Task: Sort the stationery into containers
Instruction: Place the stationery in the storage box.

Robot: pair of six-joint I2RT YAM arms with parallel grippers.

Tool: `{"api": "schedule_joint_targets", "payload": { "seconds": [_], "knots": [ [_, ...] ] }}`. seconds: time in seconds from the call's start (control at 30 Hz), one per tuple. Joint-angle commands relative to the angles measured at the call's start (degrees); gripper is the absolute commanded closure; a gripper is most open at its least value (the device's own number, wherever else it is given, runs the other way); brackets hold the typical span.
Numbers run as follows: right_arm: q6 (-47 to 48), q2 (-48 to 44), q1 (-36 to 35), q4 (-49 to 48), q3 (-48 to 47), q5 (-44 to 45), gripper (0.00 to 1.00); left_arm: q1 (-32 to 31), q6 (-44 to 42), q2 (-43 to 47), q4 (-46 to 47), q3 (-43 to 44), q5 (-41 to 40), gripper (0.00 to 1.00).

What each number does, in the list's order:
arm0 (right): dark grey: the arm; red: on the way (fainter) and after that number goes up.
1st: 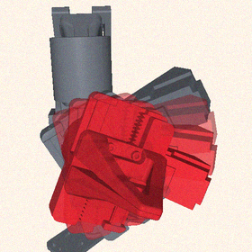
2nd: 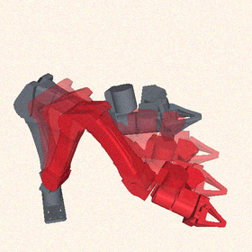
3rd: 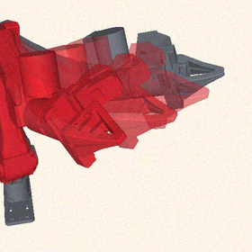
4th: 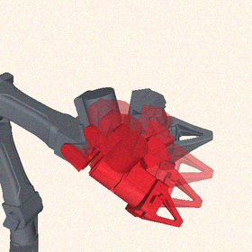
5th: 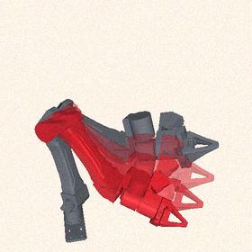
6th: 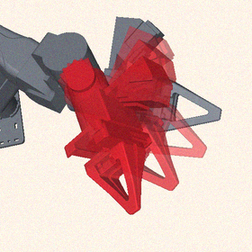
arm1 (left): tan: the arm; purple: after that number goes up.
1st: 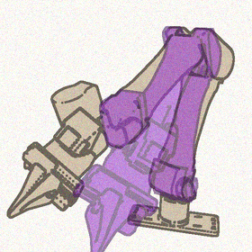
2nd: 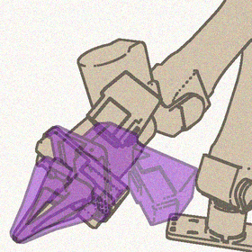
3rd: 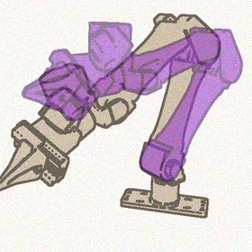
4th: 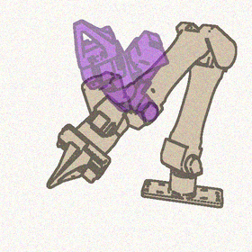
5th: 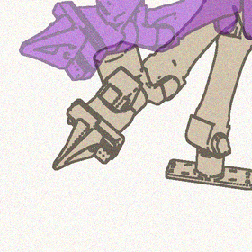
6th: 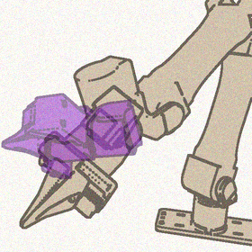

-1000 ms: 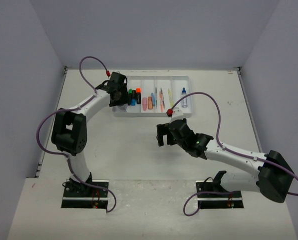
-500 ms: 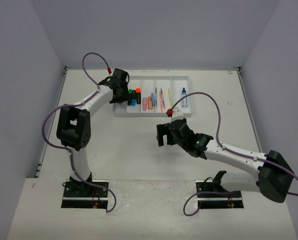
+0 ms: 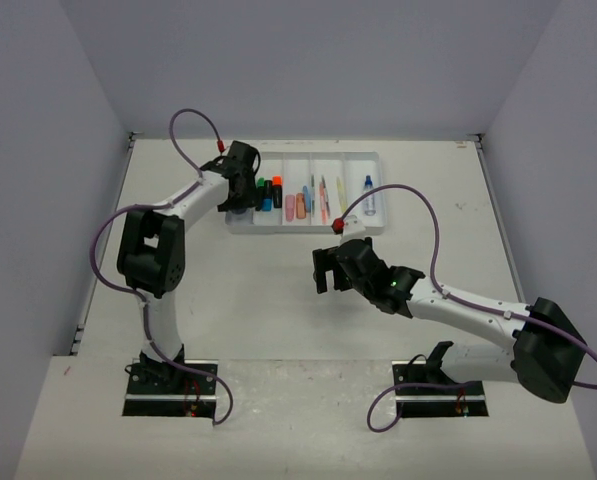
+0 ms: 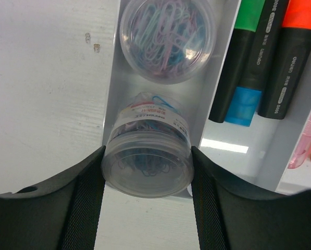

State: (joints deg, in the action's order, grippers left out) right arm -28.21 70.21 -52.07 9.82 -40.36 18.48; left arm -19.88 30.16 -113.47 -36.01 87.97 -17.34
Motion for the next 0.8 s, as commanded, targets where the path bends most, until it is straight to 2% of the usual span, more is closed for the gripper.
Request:
{"api": "schedule_joint_targets", "payload": {
  "seconds": [0.0,0.13,0.27,0.43,0.57,0.6,0.63,0.77],
  "knots": [
    [0.70,0.54,-0.02,-0.77,-2.57,-0.02,0.01,0.42,-1.82,1.93,-0.51,-0.34,0.21,1.00],
    [0.70,0.80,0.03,-0.68,-2.80,-0.21,0.01,0.20,-1.51,3.74,1.48,-2.60,0.60,0.92],
    [0.70,0.65,-0.04,-0.68,-2.79,-0.36,0.01,0.37,-1.67,2.42,0.87,-1.71,0.38,0.78],
    [0.75,0.55,0.04,-0.77,-2.66,-0.56,0.01,0.46,-1.77,1.20,-0.42,0.81,1.27,0.45],
    [0.87,1.16,-0.04,-0.60,-2.96,-0.81,0.01,0.46,-1.69,3.16,-0.12,1.41,0.38,0.24],
    [0.87,1.23,0.02,-0.53,-2.96,-0.88,0.01,0.46,-1.75,3.44,-0.12,1.69,0.10,0.05],
    [0.87,1.20,0.00,-0.51,-2.97,-0.90,0.01,0.41,-1.82,3.70,-0.35,2.13,-0.02,0.00],
    [0.77,0.43,-0.03,-0.43,-2.60,-0.19,0.01,0.46,-1.69,5.07,-1.41,3.25,-0.05,0.00]
  ]
}}
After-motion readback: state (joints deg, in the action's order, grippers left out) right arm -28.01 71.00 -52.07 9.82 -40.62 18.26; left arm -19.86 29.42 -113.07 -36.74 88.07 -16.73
